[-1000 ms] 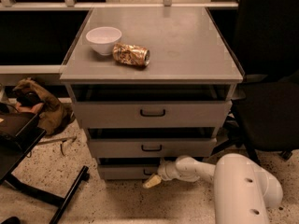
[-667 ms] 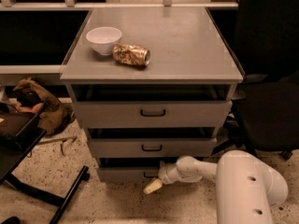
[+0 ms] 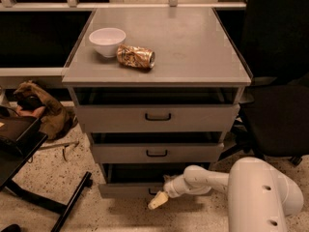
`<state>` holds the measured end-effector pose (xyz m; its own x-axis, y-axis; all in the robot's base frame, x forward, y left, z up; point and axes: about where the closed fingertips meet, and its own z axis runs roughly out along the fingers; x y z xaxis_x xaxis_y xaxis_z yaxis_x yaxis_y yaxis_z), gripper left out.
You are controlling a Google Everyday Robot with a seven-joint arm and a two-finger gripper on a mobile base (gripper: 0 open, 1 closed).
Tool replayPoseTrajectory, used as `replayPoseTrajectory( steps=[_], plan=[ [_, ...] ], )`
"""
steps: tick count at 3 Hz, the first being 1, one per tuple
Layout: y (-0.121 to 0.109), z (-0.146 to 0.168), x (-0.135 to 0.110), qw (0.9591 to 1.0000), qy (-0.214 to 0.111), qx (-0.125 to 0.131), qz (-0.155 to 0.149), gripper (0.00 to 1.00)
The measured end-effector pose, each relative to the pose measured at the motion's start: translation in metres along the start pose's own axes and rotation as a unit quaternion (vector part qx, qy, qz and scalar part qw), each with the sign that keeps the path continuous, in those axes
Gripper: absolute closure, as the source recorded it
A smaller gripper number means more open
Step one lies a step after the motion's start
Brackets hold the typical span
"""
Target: Open bottom drawer
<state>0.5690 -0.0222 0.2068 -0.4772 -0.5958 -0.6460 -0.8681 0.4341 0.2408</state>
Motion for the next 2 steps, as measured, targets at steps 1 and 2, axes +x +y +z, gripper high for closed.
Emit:
replayPoseTrajectory(
  steps=[1,2],
  plan=[
    [0.0169,0.0007,0.0182,0.9996,0.017,-0.019,0.016,0.00],
    [0.0192,-0.0029,0.0164,0.9995,0.017,-0.020,0.017,0.00]
  ],
)
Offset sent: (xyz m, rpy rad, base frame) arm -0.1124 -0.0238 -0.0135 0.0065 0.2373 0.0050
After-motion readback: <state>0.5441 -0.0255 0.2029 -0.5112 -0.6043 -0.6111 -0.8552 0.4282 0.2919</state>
